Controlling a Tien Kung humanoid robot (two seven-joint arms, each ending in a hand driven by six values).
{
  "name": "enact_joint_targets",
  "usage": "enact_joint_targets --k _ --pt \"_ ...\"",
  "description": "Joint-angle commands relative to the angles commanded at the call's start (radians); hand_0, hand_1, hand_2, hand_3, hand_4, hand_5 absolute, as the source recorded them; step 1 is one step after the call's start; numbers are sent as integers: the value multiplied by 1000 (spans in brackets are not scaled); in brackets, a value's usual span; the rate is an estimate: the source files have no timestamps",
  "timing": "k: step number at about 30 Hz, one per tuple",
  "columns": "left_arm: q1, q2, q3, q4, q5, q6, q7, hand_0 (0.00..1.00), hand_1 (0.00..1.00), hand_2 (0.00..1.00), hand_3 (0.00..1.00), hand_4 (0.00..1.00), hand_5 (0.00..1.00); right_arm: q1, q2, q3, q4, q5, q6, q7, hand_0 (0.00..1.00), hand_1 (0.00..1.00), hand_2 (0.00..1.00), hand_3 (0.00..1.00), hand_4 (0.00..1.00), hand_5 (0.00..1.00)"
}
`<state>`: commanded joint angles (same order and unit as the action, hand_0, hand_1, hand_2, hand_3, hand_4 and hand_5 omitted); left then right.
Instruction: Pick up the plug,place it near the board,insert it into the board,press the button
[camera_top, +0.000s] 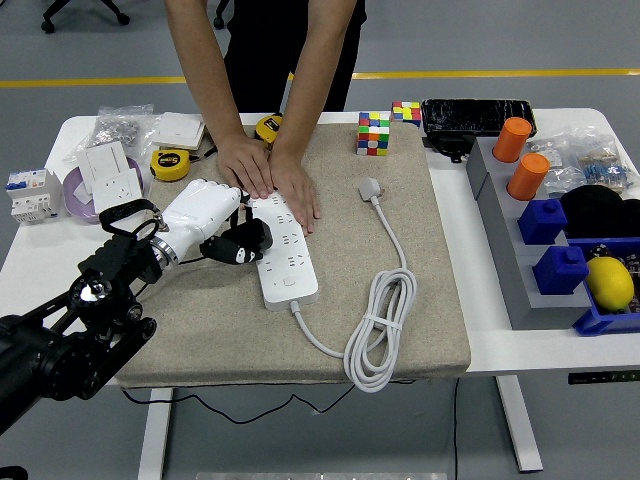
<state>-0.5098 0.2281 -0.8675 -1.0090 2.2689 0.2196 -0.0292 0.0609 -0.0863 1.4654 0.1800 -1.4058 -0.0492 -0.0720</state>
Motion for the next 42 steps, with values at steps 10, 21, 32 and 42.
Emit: enact_joint_targets --k 10,21,32,42 --pt "-4 8 16 -11 0 -11 2 513 438 322 334 435 116 0 -1 2 0 0 -1 0 797 703 711 752 998 978" --pt "-11 16 26 -2 0 -13 5 515 442 322 333 434 113 0 -2 2 0 0 -1 0 796 703 711 752 998 979" --pt "-6 16 30 -1 0 -18 7 518 450 323 334 439 111 -3 -1 0 0 0 0 -1 796 703 711 751 998 981" --pt "-6 19 32 -5 0 -24 6 523 459 325 338 444 114 -4 -2 -1 0 -1 0 -1 798 704 711 751 998 981"
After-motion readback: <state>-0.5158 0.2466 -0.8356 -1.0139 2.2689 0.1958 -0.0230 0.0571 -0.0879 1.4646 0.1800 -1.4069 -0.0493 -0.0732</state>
